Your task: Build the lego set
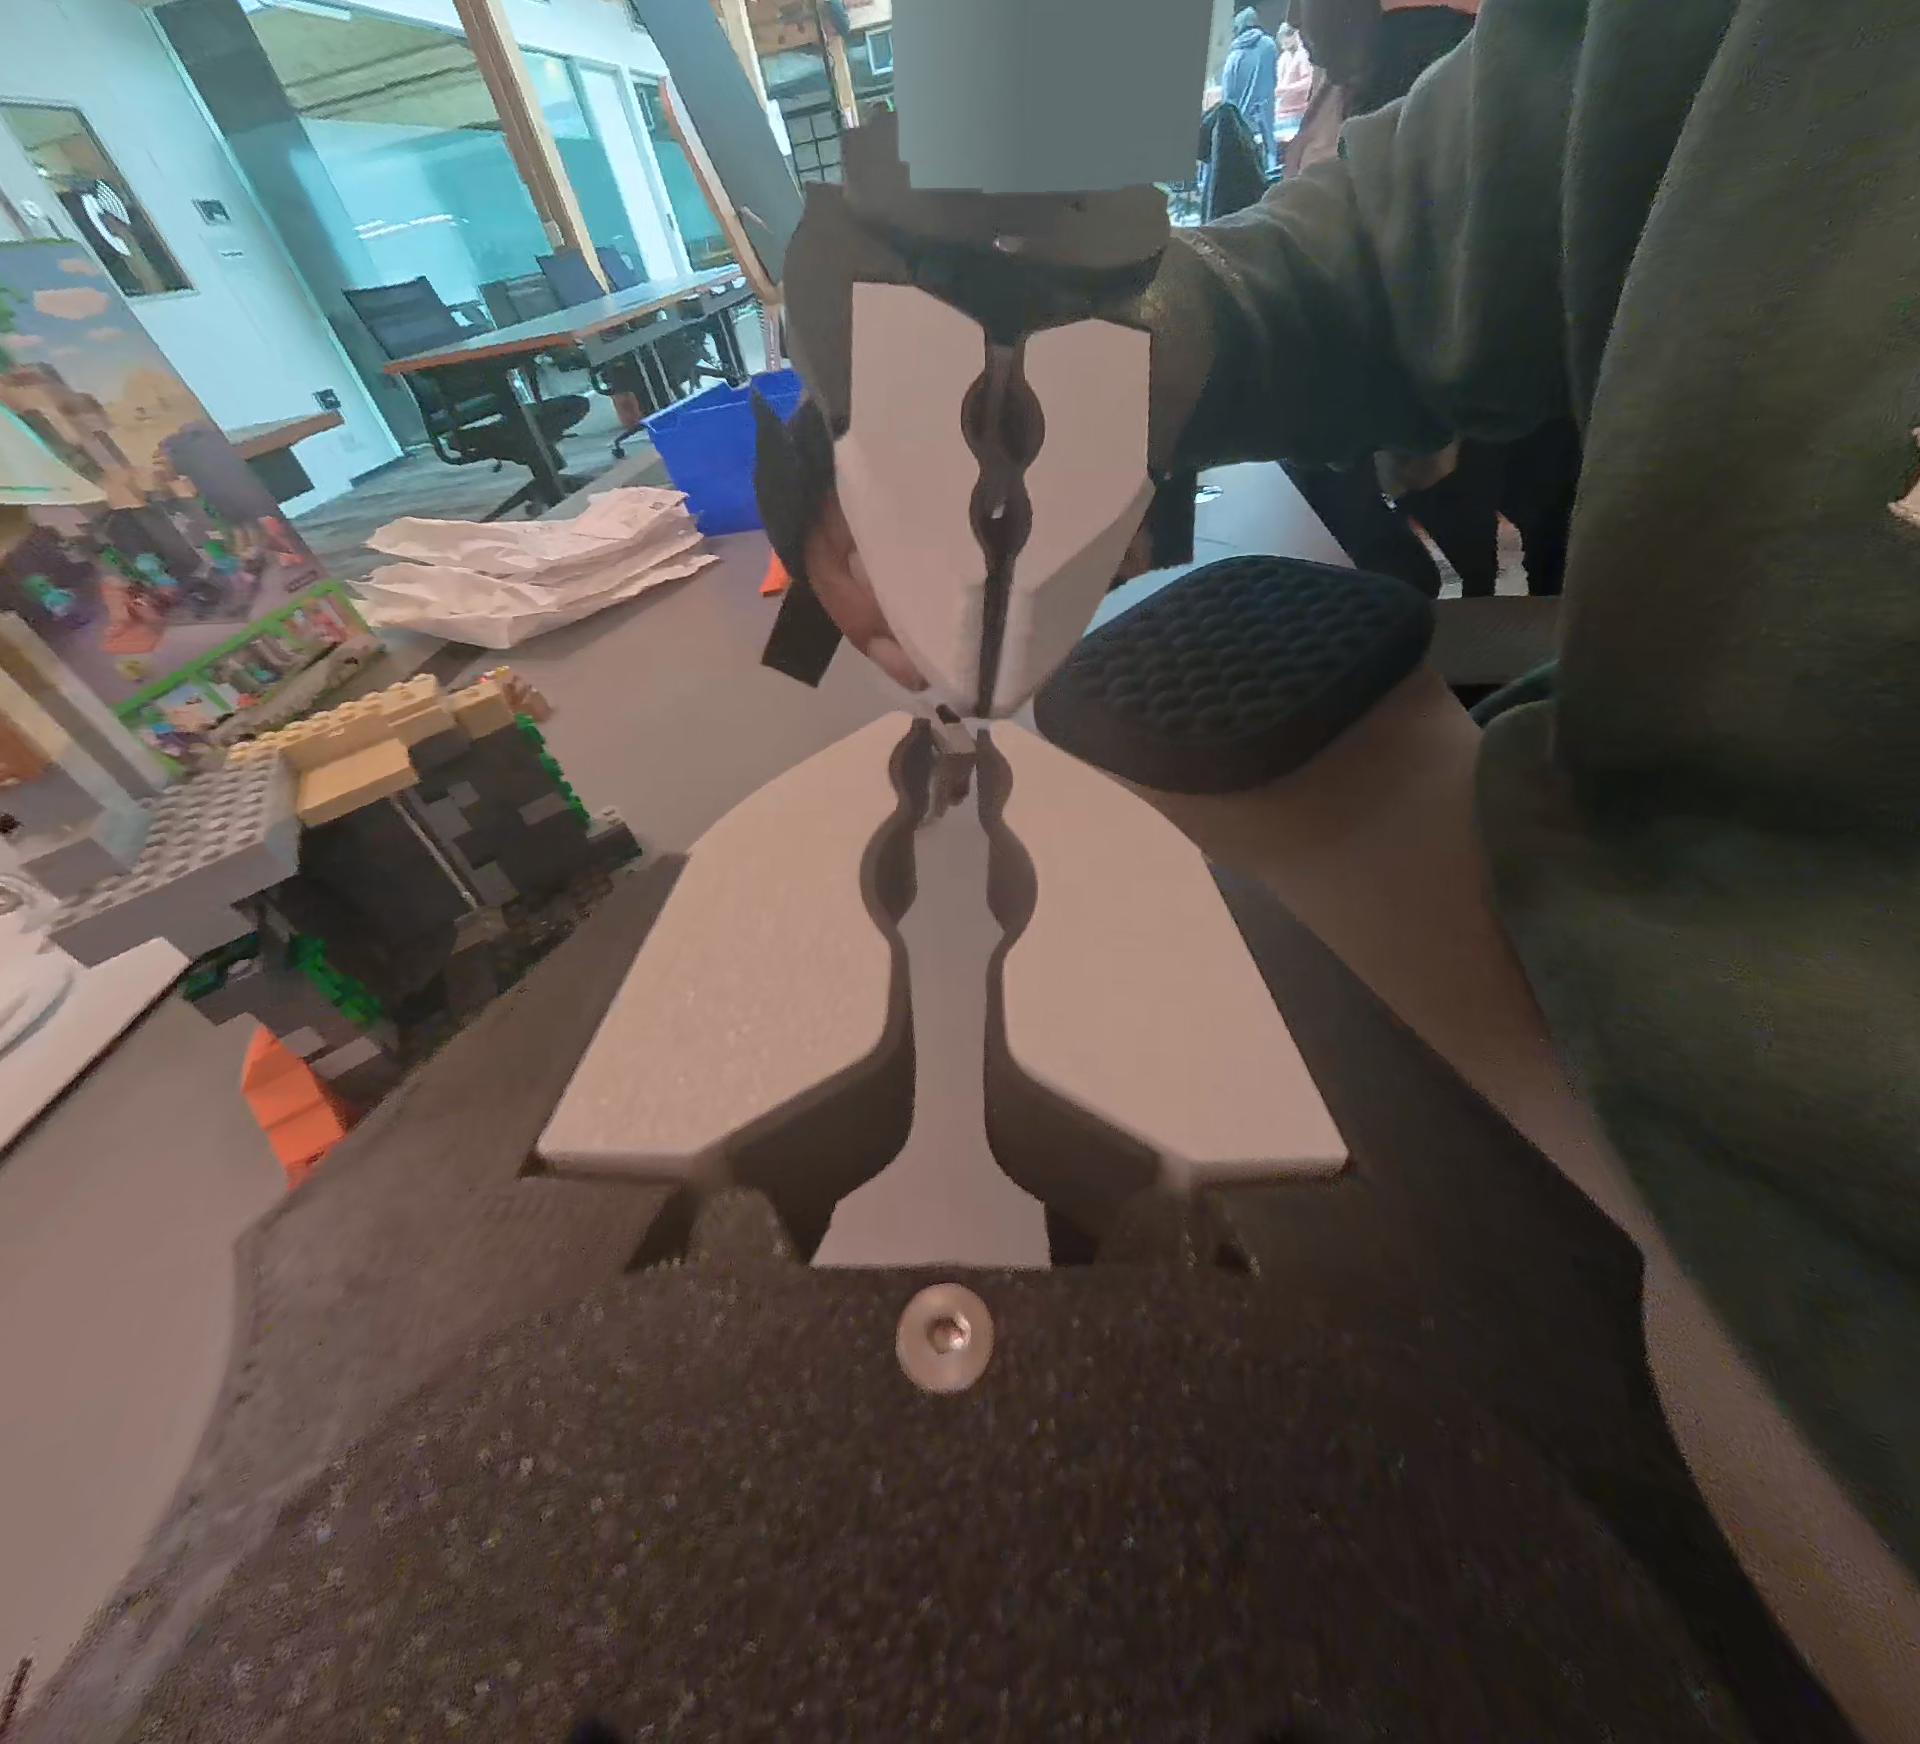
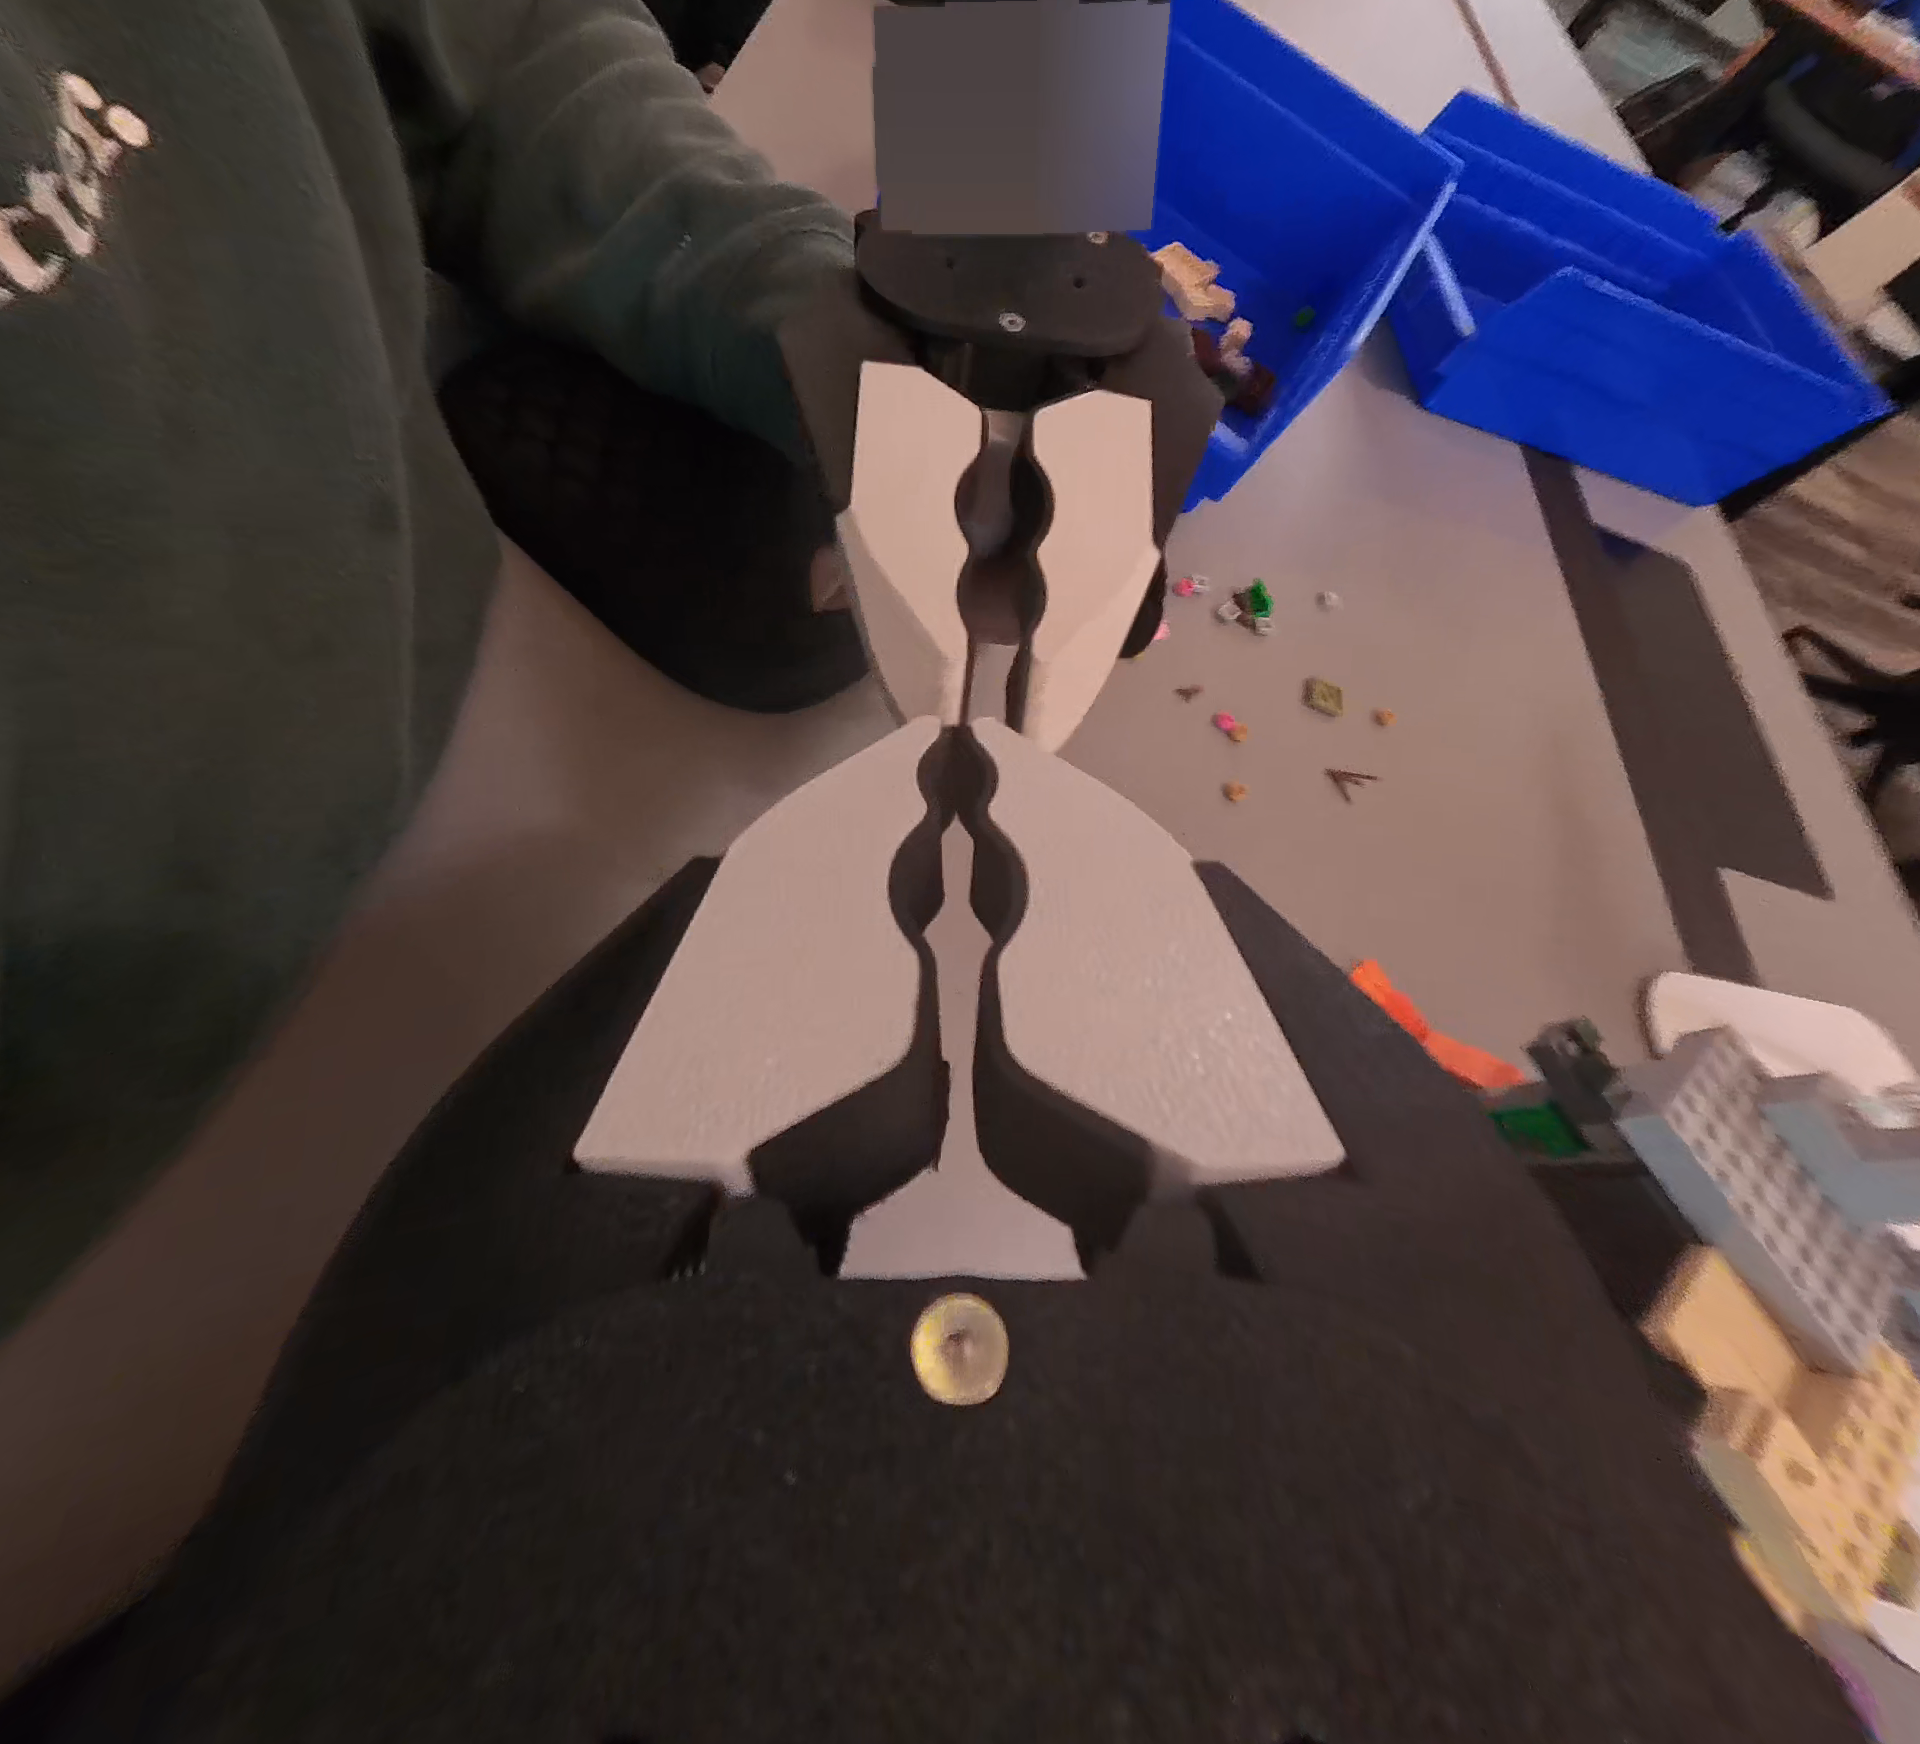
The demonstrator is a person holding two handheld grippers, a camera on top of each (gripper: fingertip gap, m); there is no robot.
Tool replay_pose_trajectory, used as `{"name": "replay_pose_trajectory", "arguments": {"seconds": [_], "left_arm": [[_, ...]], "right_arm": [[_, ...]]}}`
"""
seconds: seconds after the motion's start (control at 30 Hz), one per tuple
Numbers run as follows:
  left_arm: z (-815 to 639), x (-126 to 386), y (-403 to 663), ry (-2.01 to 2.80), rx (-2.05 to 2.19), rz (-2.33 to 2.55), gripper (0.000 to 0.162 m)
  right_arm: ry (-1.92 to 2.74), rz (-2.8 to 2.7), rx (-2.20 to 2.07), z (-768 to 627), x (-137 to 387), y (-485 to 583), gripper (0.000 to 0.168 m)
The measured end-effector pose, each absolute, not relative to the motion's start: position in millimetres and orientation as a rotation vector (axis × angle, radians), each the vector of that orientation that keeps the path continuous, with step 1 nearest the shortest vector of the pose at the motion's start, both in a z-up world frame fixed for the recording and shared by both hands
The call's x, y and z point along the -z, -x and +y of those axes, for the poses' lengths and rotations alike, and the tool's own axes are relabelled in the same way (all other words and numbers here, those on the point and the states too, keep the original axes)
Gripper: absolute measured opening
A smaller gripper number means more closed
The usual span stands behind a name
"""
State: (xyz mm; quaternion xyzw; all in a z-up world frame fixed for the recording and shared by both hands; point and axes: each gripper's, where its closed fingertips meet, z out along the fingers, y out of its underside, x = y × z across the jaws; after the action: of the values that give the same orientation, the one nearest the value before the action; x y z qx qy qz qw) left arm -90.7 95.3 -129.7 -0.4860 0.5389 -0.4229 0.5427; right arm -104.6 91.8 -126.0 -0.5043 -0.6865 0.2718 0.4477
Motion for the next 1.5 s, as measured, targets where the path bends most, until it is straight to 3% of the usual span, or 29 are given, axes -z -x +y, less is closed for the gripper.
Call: {"name": "replay_pose_trajectory", "arguments": {"seconds": [0.27, 0.43, 0.6, 0.7, 1.13, 1.4, 1.5], "left_arm": [[103.1, 124.6, 97.0, 1.142, 0.964, 1.252, 0.007], [100.1, 124.8, 95.4, 1.141, 1.006, 1.249, 0.007], [95.6, 117.1, 95.6, 1.151, 1.170, 1.186, 0.007], [93.5, 112.9, 97.4, 1.144, 1.238, 1.166, 0.007], [101.1, 123.1, 94.0, 1.106, 0.946, 1.236, 0.026], [106.6, 131.7, 92.9, 1.051, 0.726, 1.299, 0.032], [102.1, 134.1, 91.9, 1.020, 0.704, 1.335, 0.026]], "right_arm": [[1.267, -1.674, -0.614, 102.2, 125.5, 93.0, 0.004], [1.326, -1.599, -0.737, 108.9, 129.7, 91.8, 0.025], [1.255, -1.611, -0.745, 105.5, 138.9, 102.0, 0.023], [1.268, -1.581, -0.829, 105.0, 135.9, 105.8, 0.003], [1.880, -1.213, -1.768, 101.9, 128.6, 99.6, 0.001], [2.051, -1.109, -1.932, 93.1, 136.3, 101.4, 0.001], [2.086, -1.107, -1.942, 91.3, 138.0, 100.7, 0.001]]}}
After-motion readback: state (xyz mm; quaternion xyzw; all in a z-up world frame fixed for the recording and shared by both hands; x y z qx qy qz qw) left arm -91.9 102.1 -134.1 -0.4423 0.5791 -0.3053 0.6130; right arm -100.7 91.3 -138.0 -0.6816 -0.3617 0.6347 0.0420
